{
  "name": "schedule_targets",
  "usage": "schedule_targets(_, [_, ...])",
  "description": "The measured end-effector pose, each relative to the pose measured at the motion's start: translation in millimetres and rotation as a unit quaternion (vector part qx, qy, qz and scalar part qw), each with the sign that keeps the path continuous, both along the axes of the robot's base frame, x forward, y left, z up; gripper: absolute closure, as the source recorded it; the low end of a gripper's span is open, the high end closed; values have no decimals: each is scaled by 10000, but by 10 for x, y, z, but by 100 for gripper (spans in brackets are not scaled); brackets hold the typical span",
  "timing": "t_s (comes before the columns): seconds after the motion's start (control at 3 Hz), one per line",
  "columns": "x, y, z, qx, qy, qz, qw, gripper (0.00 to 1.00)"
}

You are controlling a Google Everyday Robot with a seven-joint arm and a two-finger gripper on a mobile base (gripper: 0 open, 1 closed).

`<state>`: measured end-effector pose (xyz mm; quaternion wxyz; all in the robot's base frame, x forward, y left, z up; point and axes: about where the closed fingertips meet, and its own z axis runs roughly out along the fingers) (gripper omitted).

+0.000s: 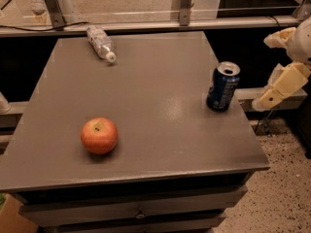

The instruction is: Move pepsi can near blue plastic bottle

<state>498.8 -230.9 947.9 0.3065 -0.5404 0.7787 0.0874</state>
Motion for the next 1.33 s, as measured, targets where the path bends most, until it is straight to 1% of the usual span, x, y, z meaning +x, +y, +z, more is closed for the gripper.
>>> schedule_targets(0.33, [183,-115,-215,736,23,-110,9972,0])
schedule_targets(0.67, [376,-77,-443,1246,128,-48,9921,0])
schedule_targets(1.0, [528,18,-711,1675,246,53,9855,0])
schedule_targets(1.33, [634,115,-950,2070,317,187,9777,0])
